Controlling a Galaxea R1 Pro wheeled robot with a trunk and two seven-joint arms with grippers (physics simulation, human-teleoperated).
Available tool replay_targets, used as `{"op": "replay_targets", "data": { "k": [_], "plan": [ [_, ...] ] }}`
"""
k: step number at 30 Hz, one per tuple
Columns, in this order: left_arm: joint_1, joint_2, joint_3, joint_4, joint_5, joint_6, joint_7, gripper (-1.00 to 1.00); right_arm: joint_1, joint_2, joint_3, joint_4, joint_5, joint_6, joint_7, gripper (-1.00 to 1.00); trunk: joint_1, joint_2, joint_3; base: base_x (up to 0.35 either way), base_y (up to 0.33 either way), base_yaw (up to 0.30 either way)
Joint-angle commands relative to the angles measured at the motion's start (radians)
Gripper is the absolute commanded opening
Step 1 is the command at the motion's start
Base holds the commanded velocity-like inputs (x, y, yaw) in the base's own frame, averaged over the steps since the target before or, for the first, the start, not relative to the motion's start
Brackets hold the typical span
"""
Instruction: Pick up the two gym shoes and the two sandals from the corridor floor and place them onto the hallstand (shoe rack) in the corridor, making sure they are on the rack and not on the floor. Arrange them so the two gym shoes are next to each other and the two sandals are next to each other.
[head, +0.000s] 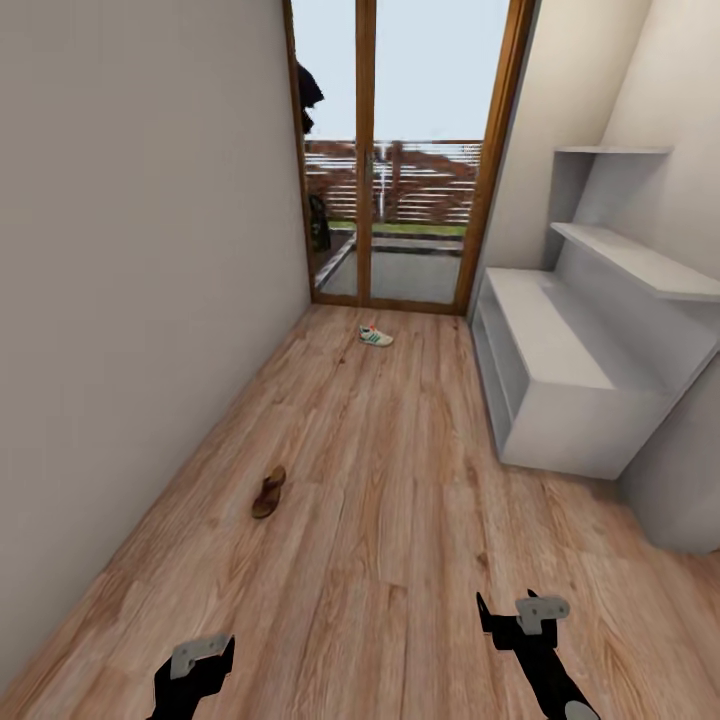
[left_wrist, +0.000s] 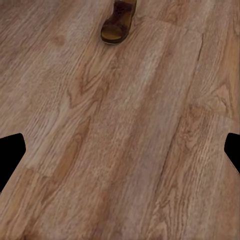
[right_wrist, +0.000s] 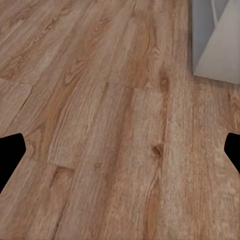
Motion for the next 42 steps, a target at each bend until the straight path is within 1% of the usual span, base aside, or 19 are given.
{"op": "replay_targets", "data": {
  "k": [1, 17, 29, 33, 42],
  "plan": [
    [-0.001, 0.000, 0.000, 0.001, 0.005, -0.003, -0.001, 1.00, -0.001, 0.000, 0.000, 0.000, 0.000, -0.003, 0.000, 1.00, 0.001, 0.000, -0.001, 0.340, 0.000, 0.000],
    [-0.001, 0.000, -0.001, 0.002, 0.005, -0.002, -0.002, 1.00, 0.000, 0.000, 0.000, -0.001, 0.000, -0.003, 0.000, 1.00, 0.001, 0.000, -0.001, 0.340, -0.003, 0.000],
    [-0.001, 0.000, -0.001, 0.002, 0.005, -0.001, -0.002, 1.00, -0.001, 0.000, 0.000, -0.001, 0.000, -0.003, 0.002, 1.00, 0.001, 0.000, -0.001, 0.340, -0.074, 0.000],
    [-0.001, 0.000, -0.001, 0.002, 0.005, -0.001, -0.002, 1.00, 0.000, 0.000, 0.000, -0.001, 0.000, -0.003, 0.002, 1.00, 0.001, 0.000, -0.001, 0.340, -0.081, -0.116],
    [-0.001, 0.000, -0.001, 0.002, 0.005, -0.001, -0.002, 1.00, -0.001, 0.000, 0.000, -0.001, 0.000, -0.003, 0.002, 1.00, 0.001, 0.000, -0.001, 0.340, -0.060, -0.228]
  ]
}}
